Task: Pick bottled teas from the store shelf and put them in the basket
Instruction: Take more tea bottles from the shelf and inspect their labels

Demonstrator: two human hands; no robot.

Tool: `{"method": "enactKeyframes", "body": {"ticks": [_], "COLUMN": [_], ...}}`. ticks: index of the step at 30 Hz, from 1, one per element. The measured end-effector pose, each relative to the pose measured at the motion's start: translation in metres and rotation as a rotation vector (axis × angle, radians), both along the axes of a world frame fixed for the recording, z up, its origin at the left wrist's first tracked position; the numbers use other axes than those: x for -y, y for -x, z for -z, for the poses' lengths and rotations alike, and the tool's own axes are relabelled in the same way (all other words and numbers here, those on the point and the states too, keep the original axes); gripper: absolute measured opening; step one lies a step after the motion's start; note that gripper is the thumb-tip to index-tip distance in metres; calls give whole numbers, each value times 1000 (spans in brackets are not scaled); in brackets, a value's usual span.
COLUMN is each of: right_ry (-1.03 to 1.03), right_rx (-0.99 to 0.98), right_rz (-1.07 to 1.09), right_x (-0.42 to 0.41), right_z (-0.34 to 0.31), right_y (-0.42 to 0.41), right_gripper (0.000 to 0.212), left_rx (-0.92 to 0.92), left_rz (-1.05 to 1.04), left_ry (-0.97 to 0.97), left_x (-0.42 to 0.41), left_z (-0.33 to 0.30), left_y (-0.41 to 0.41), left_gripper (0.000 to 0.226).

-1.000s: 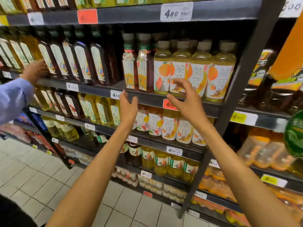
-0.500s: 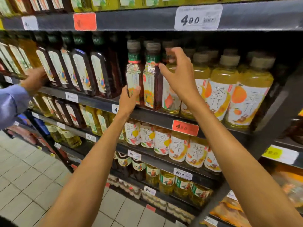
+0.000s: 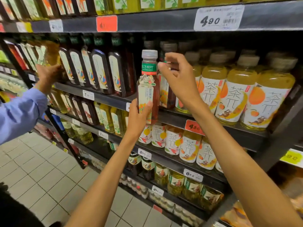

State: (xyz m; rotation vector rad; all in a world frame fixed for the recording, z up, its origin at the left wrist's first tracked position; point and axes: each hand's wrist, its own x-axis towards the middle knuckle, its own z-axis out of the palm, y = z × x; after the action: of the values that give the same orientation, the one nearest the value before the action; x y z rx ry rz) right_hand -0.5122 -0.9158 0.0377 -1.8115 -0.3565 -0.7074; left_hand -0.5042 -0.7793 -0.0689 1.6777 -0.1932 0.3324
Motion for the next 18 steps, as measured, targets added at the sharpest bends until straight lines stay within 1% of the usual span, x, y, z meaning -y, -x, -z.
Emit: {"method": "enactKeyframes", "body": {"ticks": [2,3,4,6,7,10,12,14,15,16,17,18], "right_ry": [-67,-117,-189,-336,-364,-405,-441,-512,-554,-593,-631,-666], "right_rx": [-106,-152,-196,-269,-285,-300,-321,-358,-380,-409,-448,-491], "right_rz": [-113,-176,-247,-387,-428,-477,-446,-447,-491,-557,-623,-685], "right_x": [-7,-10,-11,-10,-7,0,3,11,16,21,25,26], "right_z": [3,4,5,9,11,23,28,30,30,30,31,33], "right_y": [5,8,12,21,27,46,56,63,66,69,73,76], "right_gripper": [46,46,45,37,32,18,17,20,22,27,35,43], "left_rx": [0,3,2,-37,-68,-171,-234,-291,-327,-368,-410,-445], "left_rz": [44,66,90,142,175,268,292,305,339,401,488,591], "left_ry": [47,75,107,166,188,186,141,163,197,259,344,437], "left_x": [3,6,10,18,22,26,24,21,20,19,17,17], "left_z": [5,7,9,11,12,15,13,10,8,6,5,4], "left_y": [32,48,64,94,107,131,140,147,149,152,155,158], "left_gripper": [45,41,38,41,43,44,42,41,48,60,72,77]}}
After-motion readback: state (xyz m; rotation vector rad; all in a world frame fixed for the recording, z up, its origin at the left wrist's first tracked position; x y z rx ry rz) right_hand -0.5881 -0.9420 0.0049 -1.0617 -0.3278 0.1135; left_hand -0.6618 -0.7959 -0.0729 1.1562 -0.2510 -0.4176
